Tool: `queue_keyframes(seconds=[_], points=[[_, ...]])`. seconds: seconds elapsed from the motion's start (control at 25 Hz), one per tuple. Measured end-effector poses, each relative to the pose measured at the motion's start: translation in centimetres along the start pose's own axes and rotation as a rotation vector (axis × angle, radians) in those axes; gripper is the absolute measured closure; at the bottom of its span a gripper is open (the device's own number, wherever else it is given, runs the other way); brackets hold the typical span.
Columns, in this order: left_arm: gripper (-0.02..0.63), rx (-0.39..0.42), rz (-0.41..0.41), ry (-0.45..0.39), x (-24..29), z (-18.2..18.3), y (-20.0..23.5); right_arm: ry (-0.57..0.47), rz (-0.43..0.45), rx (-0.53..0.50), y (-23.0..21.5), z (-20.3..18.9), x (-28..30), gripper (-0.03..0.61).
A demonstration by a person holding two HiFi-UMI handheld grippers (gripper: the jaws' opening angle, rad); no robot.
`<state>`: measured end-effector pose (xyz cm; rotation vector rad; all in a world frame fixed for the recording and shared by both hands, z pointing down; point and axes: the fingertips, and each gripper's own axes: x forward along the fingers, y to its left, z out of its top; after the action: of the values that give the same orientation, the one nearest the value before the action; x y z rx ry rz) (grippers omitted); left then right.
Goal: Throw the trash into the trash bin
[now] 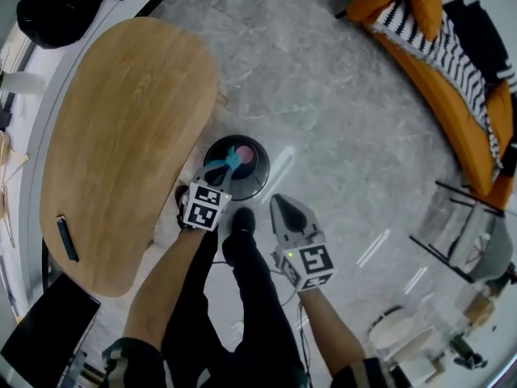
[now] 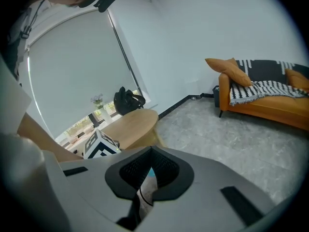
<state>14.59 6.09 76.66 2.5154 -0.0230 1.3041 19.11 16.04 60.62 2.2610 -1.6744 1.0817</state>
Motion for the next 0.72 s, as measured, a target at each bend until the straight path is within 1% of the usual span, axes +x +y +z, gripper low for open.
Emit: queue_keyframes(seconds=[0.12, 0.36, 0.52, 0.56, 0.64, 0.72], points=[[0.609, -0.038, 0.01, 0.034, 2.6, -1.9, 0.2, -0.004, -0.006, -0.001, -1.0, -0.8, 0.6, 0.578], [0.609, -0.07, 0.028, 0.103, 7.9, -6.6, 0.6, 0.011, -0.022, -0.002, -3.1, -3.0, 1.5, 0.578], [0.603, -0.081, 0.009, 0.157, 10.1, -9.5, 0.5, 0.063, -0.026, -0.003, -3.9, -4.1, 1.5, 0.578], [0.579, -0.087, 0.001, 0.174, 10.3, -10.0, 0.3, 0.068, -0.027, 0.0, -4.0, -4.3, 1.5, 0.578], [0.496, -0.11, -0.01, 0.203, 10.4, -10.8, 0.0, 0.056, -0.019, 0.011, -4.0, -4.3, 1.5, 0.578], [0.437, -0.121, -0.005, 0.21, 10.2, -11.1, -0.1, 0.081, -0.023, 0.01, -4.0, -4.7, 1.3, 0.578]])
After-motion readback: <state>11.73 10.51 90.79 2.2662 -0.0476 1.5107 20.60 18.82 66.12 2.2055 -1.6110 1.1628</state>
